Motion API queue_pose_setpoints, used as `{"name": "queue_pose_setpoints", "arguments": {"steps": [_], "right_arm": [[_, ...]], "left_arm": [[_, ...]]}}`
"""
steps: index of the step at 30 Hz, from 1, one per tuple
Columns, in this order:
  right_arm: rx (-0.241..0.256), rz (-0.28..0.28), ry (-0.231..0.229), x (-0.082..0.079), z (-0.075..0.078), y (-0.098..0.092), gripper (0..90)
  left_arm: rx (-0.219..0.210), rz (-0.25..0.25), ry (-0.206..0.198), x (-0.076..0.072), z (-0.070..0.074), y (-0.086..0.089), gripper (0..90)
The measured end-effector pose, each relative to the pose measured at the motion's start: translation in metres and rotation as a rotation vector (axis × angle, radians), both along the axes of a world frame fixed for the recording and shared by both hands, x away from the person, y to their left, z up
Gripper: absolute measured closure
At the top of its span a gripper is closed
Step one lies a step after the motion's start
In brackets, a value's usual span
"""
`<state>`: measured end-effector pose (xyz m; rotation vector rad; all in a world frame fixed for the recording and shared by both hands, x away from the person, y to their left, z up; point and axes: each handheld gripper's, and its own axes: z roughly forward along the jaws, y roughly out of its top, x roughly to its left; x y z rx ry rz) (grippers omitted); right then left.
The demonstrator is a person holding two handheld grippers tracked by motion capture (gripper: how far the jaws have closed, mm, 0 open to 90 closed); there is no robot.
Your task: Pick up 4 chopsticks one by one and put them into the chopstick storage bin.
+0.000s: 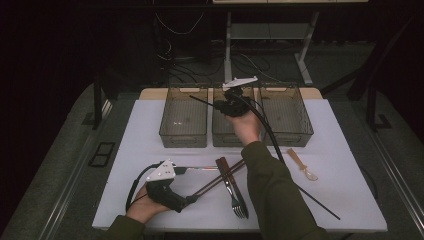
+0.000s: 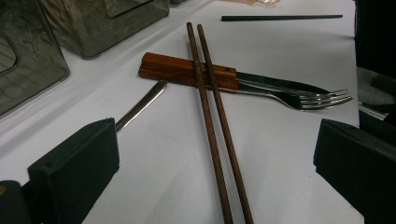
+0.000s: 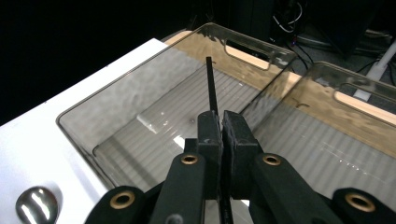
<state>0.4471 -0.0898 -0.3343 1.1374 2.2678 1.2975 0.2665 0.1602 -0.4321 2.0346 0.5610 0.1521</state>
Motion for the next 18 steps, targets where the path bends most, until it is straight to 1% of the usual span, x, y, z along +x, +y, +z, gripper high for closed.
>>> {"name": "queue_pose_setpoints", "arguments": {"steps": [3, 6, 7, 8, 13, 16, 17, 18], "right_arm": [[-0.016, 0.0, 0.006, 0.007, -0.005, 0.012, 86.3], [-0.023, 0.002, 0.013, 0.012, -0.008, 0.024, 86.3], [-0.023, 0.002, 0.013, 0.012, -0.008, 0.024, 86.3], [-0.021, 0.001, 0.016, 0.015, -0.01, 0.031, 86.3], [-0.032, 0.002, 0.021, 0.022, -0.013, 0.045, 86.3], [-0.039, -0.001, 0.038, 0.026, -0.016, 0.053, 86.3], [-0.039, -0.001, 0.038, 0.026, -0.016, 0.053, 86.3], [-0.051, 0.001, 0.043, 0.029, -0.018, 0.059, 86.3]], "left_arm": [[-0.004, 0.0, 0.001, 0.0, 0.0, 0.0, 0.0], [-0.01, -0.002, 0.001, 0.0, 0.0, 0.0, 0.0], [-0.01, -0.002, 0.001, 0.0, 0.0, 0.0, 0.0], [-0.009, -0.002, 0.004, -0.001, 0.001, 0.0, 0.0], [-0.009, -0.007, 0.003, -0.001, 0.001, 0.0, 0.0], [-0.009, -0.007, 0.001, -0.001, 0.001, 0.0, 0.0], [-0.011, -0.007, 0.003, -0.001, 0.001, 0.0, 0.0], [-0.011, -0.006, 0.004, -0.001, 0.001, 0.0, 0.0]]}}
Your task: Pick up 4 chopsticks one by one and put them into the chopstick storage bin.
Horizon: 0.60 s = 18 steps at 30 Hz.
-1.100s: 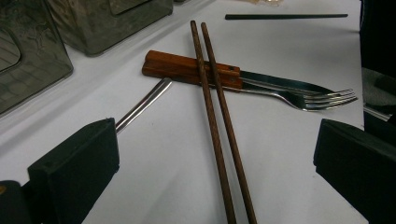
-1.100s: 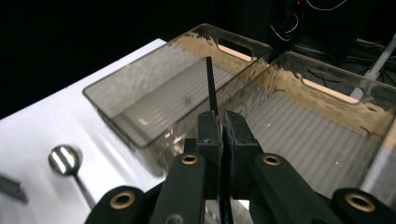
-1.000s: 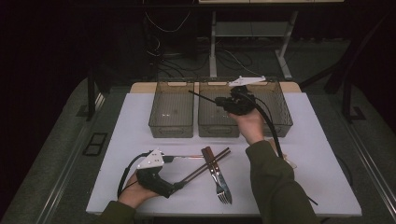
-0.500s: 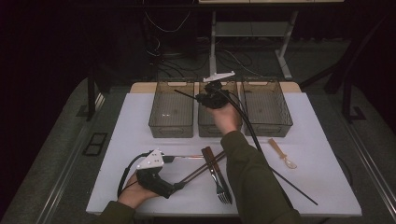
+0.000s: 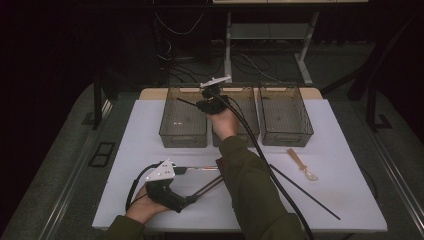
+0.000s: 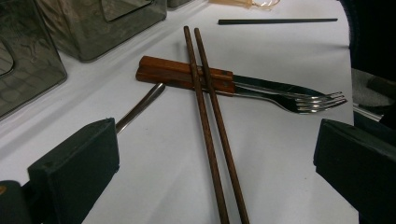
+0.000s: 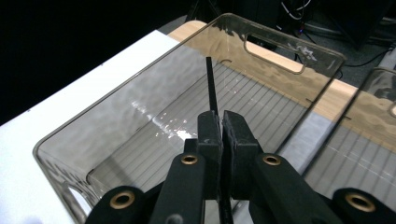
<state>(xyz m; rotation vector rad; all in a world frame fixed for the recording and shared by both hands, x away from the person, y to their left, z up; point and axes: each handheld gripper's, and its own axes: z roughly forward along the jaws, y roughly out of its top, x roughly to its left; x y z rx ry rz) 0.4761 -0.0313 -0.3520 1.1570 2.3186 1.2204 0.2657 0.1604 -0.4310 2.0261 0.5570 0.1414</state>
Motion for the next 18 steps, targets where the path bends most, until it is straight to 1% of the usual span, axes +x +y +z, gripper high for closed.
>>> {"name": "queue_pose_setpoints", "arguments": {"steps": [4, 7, 10, 15, 18], "right_arm": [[-0.019, 0.002, 0.011, 0.004, -0.005, 0.009, 86.3], [-0.027, 0.005, 0.021, 0.005, -0.009, 0.014, 86.3], [-0.036, 0.007, 0.029, 0.006, -0.012, 0.018, 86.3], [-0.054, 0.014, 0.04, 0.008, -0.016, 0.024, 86.2], [-0.068, 0.013, 0.047, 0.011, -0.021, 0.028, 86.2]], "left_arm": [[0.004, -0.007, -0.006, 0.0, 0.0, 0.0, 0.0], [-0.004, -0.005, -0.009, 0.001, 0.0, 0.0, 0.0], [-0.001, -0.006, -0.002, 0.0, 0.0, 0.0, 0.0], [-0.001, -0.008, -0.003, 0.0, 0.0, 0.0, 0.0], [-0.003, -0.007, -0.001, 0.0, 0.0, 0.0, 0.0]]}}
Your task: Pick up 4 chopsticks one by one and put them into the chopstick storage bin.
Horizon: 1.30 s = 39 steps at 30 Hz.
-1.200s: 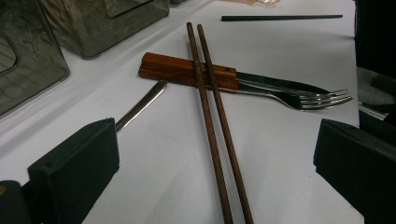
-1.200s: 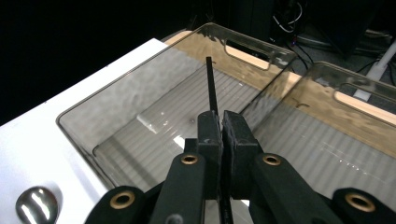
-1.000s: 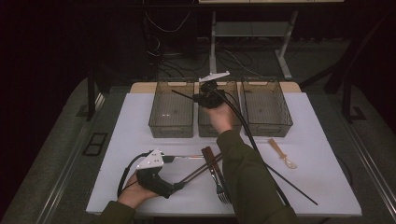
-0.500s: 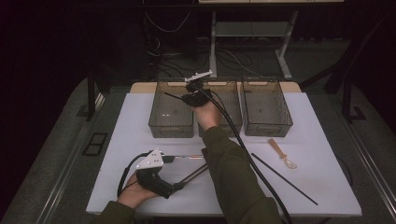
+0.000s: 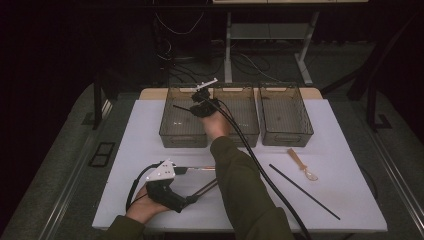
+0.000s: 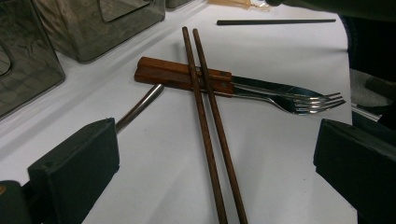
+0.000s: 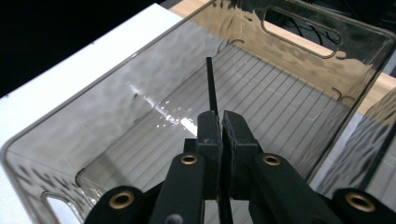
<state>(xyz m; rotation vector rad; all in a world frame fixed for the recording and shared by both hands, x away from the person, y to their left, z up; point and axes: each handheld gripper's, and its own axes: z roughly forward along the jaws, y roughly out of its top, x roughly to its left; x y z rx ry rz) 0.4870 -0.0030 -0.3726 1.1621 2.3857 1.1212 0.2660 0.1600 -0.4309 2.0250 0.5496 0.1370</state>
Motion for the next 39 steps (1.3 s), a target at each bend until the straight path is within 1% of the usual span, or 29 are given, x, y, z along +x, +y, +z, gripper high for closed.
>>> {"name": "queue_pose_setpoints", "arguments": {"steps": [6, 12, 13, 14, 15, 16, 17, 18, 20, 22, 23, 24, 27, 29, 30, 31, 32, 33, 34, 35, 36, 37, 39], "right_arm": [[-0.011, 0.005, 0.012, 0.002, -0.006, 0.008, 86.2], [-0.027, 0.01, 0.018, 0.002, -0.009, 0.012, 85.4], [-0.026, 0.015, 0.018, 0.001, -0.009, 0.012, 79.9], [-0.026, 0.015, 0.018, 0.001, -0.009, 0.012, 79.9], [-0.033, 0.013, 0.012, 0.001, -0.008, 0.011, 73.2], [-0.032, 0.015, 0.008, 0.001, -0.007, 0.01, 70.3], [-0.032, 0.015, 0.008, 0.001, -0.007, 0.01, 70.3], [-0.018, 0.011, 0.012, 0.001, -0.004, 0.008, 64.1], [-0.013, 0.013, 0.011, 0.0, -0.001, 0.005, 58.1], [0.003, 0.016, 0.011, -0.001, 0.002, 0.001, 53.5], [0.003, 0.016, 0.011, -0.001, 0.002, 0.001, 53.5], [0.016, 0.026, 0.011, -0.004, 0.006, -0.003, 48.6], [0.032, 0.043, 0.008, -0.009, 0.011, -0.011, 43.3], [0.033, 0.045, 0.006, -0.011, 0.013, -0.014, 42.5], [0.047, 0.055, -0.002, -0.016, 0.016, -0.021, 39.5], [0.047, 0.055, -0.002, -0.016, 0.016, -0.021, 39.5], [0.052, 0.059, -0.001, -0.019, 0.018, -0.024, 38.1], [0.055, 0.074, 0.0, -0.024, 0.02, -0.032, 36.0], [0.055, 0.074, 0.0, -0.024, 0.02, -0.032, 36.0], [0.062, 0.085, -0.004, -0.03, 0.022, -0.039, 34.2], [0.062, 0.085, -0.004, -0.03, 0.022, -0.039, 34.2], [0.069, 0.089, -0.007, -0.036, 0.023, -0.047, 33.1], [0.074, 0.102, -0.012, -0.042, 0.022, -0.054, 32.3]], "left_arm": [[-0.001, -0.003, 0.0, 0.0, 0.0, 0.0, 0.0], [0.0, -0.003, -0.002, 0.0, 0.0, 0.0, 0.0], [-0.001, -0.004, -0.001, 0.0, 0.0, 0.0, 0.0], [-0.001, -0.004, -0.002, 0.0, 0.0, 0.0, 0.0], [-0.002, -0.004, -0.002, 0.0, 0.0, 0.001, 0.0], [-0.002, -0.004, -0.002, 0.0, 0.0, 0.001, 0.0], [-0.001, -0.004, -0.002, 0.0, 0.0, 0.001, 0.0], [-0.001, -0.004, -0.002, 0.0, 0.0, 0.001, 0.0], [-0.001, -0.004, -0.002, 0.0, 0.0, 0.001, 0.0], [0.001, -0.005, -0.002, 0.0, 0.0, 0.001, 0.0], [0.002, -0.005, -0.002, 0.0, 0.0, 0.001, 0.0], [0.003, -0.005, -0.002, 0.0, 0.0, 0.001, 0.0], [0.005, -0.004, -0.004, 0.001, 0.0, 0.001, 0.0], [0.006, -0.005, -0.004, 0.001, 0.0, 0.0, 0.0], [0.005, -0.001, 0.0, 0.0, 0.0, 0.0, 0.0], [0.005, -0.001, 0.0, 0.0, 0.0, 0.0, 0.0], [0.004, -0.001, -0.001, 0.0, -0.001, 0.0, 0.0], [0.004, -0.001, -0.001, 0.0, -0.001, 0.0, 0.0], [0.007, -0.002, -0.003, 0.0, -0.001, 0.0, 0.0], [0.009, -0.001, -0.003, 0.0, -0.001, 0.0, 0.0], [0.007, 0.0, -0.004, 0.0, -0.001, 0.0, 0.0], [0.01, 0.002, -0.006, 0.0, -0.001, 0.0, 0.0], [0.008, 0.009, -0.005, 0.001, -0.002, 0.0, 0.0]]}}
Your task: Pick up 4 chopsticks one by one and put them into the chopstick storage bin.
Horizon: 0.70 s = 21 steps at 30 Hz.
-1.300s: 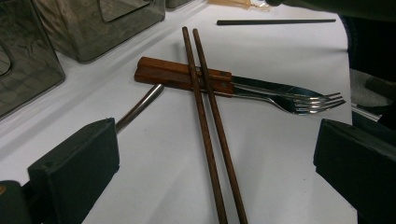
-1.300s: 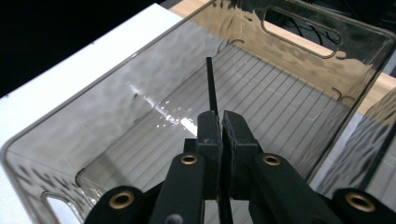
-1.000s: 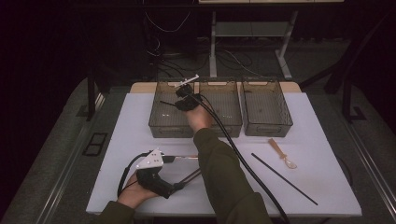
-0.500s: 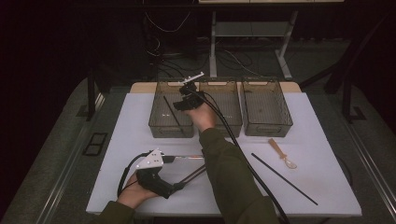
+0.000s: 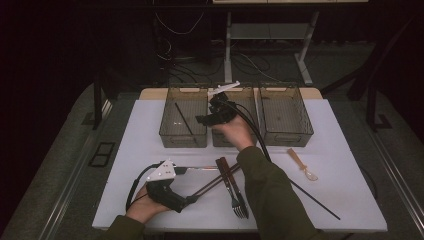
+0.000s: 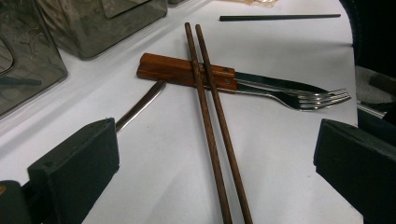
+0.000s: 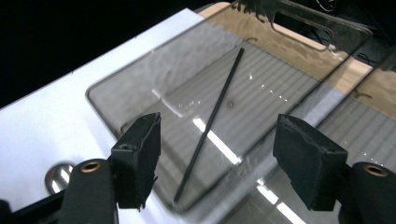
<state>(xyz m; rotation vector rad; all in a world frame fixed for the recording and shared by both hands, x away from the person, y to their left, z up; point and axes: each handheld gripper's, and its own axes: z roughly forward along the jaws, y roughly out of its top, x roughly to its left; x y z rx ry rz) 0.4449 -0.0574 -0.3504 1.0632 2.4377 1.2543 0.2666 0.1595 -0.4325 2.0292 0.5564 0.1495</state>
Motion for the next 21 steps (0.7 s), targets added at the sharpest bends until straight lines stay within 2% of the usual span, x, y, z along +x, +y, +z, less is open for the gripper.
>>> {"name": "queue_pose_setpoints", "arguments": {"steps": [10, 21], "right_arm": [[-0.013, 0.028, -0.037, -0.03, -0.002, -0.036, 26.3], [-0.003, 0.031, -0.068, -0.051, 0.001, -0.069, 23.3]], "left_arm": [[0.005, 0.008, 0.0, 0.0, 0.0, 0.001, 0.0], [0.001, 0.028, 0.009, 0.001, -0.001, 0.002, 0.0]]}}
